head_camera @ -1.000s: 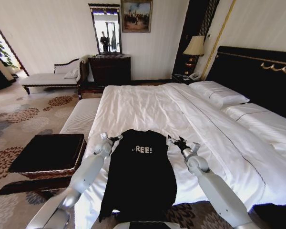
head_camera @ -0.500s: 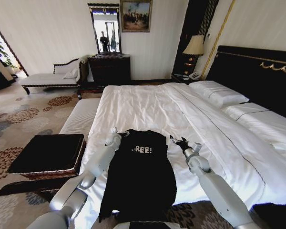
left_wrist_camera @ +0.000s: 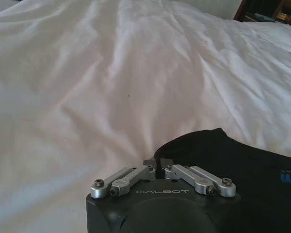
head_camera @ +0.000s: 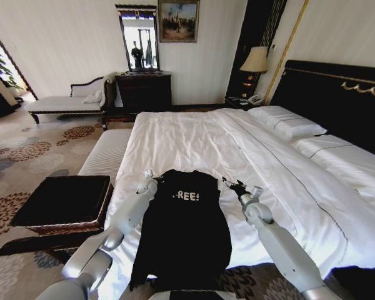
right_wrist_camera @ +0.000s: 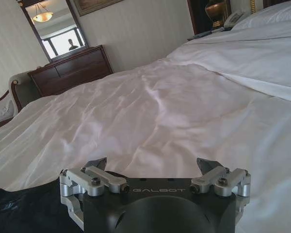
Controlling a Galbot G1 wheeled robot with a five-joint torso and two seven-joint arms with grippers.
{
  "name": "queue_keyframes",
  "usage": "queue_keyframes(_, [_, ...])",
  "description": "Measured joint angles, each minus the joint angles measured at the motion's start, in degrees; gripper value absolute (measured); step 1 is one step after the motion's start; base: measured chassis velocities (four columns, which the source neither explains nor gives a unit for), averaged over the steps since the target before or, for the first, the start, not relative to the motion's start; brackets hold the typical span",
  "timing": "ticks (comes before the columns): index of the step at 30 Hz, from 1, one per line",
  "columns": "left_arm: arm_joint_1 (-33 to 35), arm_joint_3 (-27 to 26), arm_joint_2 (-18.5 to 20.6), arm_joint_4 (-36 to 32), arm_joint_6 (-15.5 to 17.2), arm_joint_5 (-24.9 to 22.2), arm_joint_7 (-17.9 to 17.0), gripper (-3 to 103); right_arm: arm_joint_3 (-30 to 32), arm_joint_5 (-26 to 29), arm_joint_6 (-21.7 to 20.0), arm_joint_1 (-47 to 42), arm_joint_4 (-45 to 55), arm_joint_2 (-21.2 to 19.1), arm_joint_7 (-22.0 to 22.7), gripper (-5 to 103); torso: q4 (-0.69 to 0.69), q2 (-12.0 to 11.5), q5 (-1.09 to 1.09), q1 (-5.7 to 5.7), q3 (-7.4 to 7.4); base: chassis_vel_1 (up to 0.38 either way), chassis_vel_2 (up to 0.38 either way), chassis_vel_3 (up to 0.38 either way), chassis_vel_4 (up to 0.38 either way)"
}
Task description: Fold the clothes on the bed and place them into the basket.
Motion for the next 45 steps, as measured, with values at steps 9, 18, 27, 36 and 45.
queue_keyframes(9, [1.08,0.32,2.6,-3.02,-0.35,1.04,-0.19,1,-0.72,5.34,-1.67,3.73,-4.89,2.26,-0.05,100,0.0,0.0,0.0,0.0,0.0,0.0,0.0,0.0,0.0])
queue_keyframes(18, [2.59,0.97,4.95,-6.25,-1.77,2.91,0.25,1,-1.2,21.63,-7.06,12.5,-13.98,4.65,-1.3,100,0.03,0.0,0.01,0.0,0.0,0.0,0.0,0.0,0.0])
queue_keyframes(27, [2.82,1.14,4.08,-6.28,-1.82,1.96,0.22,1,-7.38,21.77,-10.35,17.79,-22.18,2.92,-4.85,100,0.0,0.0,0.01,0.0,0.0,0.0,0.0,0.0,0.0])
queue_keyframes(36, [2.65,1.49,4.1,-5.72,-1.81,0.78,0.42,1,-7.6,23.62,-12.02,17.95,-22.53,5.2,-4.5,84,0.01,0.0,0.01,0.01,0.0,0.0,0.0,0.0,0.0])
queue_keyframes(45, [2.74,1.63,4.19,-5.34,-1.69,0.59,0.63,1,-7.84,23.57,-12.5,17.98,-23.21,5.28,-4.68,51,0.0,0.0,0.0,0.0,0.0,0.0,0.0,0.0,0.0])
